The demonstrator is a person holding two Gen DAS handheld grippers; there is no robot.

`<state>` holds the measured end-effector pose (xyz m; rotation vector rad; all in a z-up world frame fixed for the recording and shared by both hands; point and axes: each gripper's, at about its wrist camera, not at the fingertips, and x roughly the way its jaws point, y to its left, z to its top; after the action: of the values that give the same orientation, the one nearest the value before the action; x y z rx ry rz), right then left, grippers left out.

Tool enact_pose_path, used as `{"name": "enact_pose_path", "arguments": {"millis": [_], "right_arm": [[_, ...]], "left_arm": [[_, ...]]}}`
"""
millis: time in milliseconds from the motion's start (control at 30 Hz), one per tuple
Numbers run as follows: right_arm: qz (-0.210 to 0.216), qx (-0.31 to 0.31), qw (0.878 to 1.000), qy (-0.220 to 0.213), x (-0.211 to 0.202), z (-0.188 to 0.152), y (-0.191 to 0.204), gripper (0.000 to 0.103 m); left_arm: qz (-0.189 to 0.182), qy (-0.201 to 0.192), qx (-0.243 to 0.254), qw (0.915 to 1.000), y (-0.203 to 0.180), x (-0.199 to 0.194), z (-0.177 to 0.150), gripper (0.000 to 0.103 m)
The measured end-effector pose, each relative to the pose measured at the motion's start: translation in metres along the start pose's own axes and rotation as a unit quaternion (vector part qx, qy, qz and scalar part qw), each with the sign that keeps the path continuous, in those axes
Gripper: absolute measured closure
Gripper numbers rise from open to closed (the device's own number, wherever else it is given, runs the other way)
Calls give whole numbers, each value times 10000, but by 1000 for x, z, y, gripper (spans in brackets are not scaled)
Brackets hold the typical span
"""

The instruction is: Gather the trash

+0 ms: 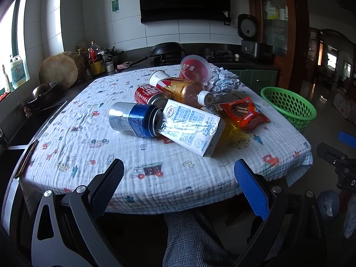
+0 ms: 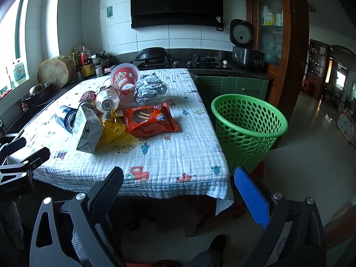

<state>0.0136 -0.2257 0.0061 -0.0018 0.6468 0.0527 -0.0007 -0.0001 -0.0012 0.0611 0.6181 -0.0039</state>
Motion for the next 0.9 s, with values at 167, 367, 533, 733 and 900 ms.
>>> {"name": "enact_pose_path", "arguments": {"millis": [167, 367, 533, 733, 900], "right_arm": [[-1, 4, 10000, -3, -1, 0, 1, 6], [2, 4, 10000, -9, -1, 0, 1, 6], [-5, 12, 10000, -31, -2, 0, 0, 6], [-18, 19, 9999, -110, -5, 2, -1, 6], [-12, 23, 9999, -135, -6, 1, -1, 6]], "left_arm": [[3, -2, -15, 10000, 1, 0, 0, 5], [1, -12, -27, 10000, 1, 0, 0, 5], [2, -33, -30, 10000, 1, -1, 1, 5], [3, -43, -54, 10000, 1, -3, 2, 5], [0, -43, -67, 10000, 1, -3, 3, 5]]}}
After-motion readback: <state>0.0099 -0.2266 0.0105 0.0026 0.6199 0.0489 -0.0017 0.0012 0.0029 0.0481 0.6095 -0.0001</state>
